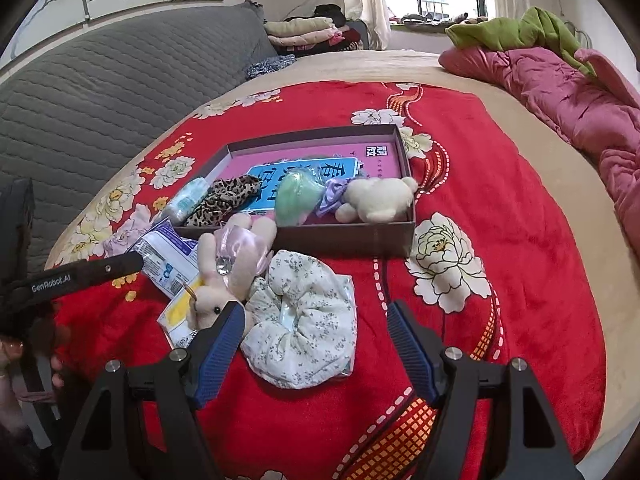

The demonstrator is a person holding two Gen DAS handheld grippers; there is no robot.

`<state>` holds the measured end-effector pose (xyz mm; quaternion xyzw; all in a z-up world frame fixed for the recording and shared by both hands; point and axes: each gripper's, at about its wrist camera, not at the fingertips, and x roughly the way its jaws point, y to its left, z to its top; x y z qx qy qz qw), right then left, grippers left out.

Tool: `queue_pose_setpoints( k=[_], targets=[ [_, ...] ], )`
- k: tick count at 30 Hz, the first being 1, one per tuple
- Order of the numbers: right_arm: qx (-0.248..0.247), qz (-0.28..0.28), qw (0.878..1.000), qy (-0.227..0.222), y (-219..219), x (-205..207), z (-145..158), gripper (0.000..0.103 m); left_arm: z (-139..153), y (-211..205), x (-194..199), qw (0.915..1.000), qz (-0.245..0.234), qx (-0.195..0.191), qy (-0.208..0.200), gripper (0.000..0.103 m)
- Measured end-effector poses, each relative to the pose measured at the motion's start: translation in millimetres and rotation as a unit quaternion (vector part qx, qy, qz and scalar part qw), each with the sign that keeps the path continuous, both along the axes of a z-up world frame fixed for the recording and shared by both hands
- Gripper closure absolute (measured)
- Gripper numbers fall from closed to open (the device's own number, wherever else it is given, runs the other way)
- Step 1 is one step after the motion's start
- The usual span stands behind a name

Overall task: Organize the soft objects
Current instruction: 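Withdraw both tools from the box toward the remaining pile of items, then grasp the white floral scrunchie with the right tool while the left tool grasps the snack bag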

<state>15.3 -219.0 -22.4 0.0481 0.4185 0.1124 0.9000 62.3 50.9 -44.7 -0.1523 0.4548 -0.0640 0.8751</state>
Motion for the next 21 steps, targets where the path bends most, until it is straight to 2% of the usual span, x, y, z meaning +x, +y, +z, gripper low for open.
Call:
queue_pose_setpoints(
  k=[3, 7, 11, 13, 21],
  targets=[
    [-0.005, -0.001, 1.000, 0.000, 1.2, 1.1, -2.3, 0.030, 0.3, -2.7, 5.2, 0.9999, -0.003, -0.001, -0.011, 0.031],
    [-0.006, 0.000, 1.000, 0.008, 1.9, 2.8, -7.0, 0.030, 0.2, -8.8, 11.6, 0.9997, -0.016, -0.008, -0.019, 0.044],
    [-0.006, -0.002, 1.000, 0.018, 3.1, 5.6, -12.9, 0.030, -0.4, -16.3, 14.7, 0.9990, -0.032, -0.012, -0.028, 0.053],
    [-0.010, -0.005, 1.000, 0.025, 4.1, 7.3, -17.3, 0.030, -1.9, -18.4, 15.1, 0.9990, -0.035, -0.011, -0.027, 0.061],
    [-0.033, -0.015, 0.999, 0.040, 10.2, 18.8, -33.5, 0.030, 0.1, -25.7, 16.6, 0.9975, -0.054, -0.018, -0.040, 0.064]
  ],
)
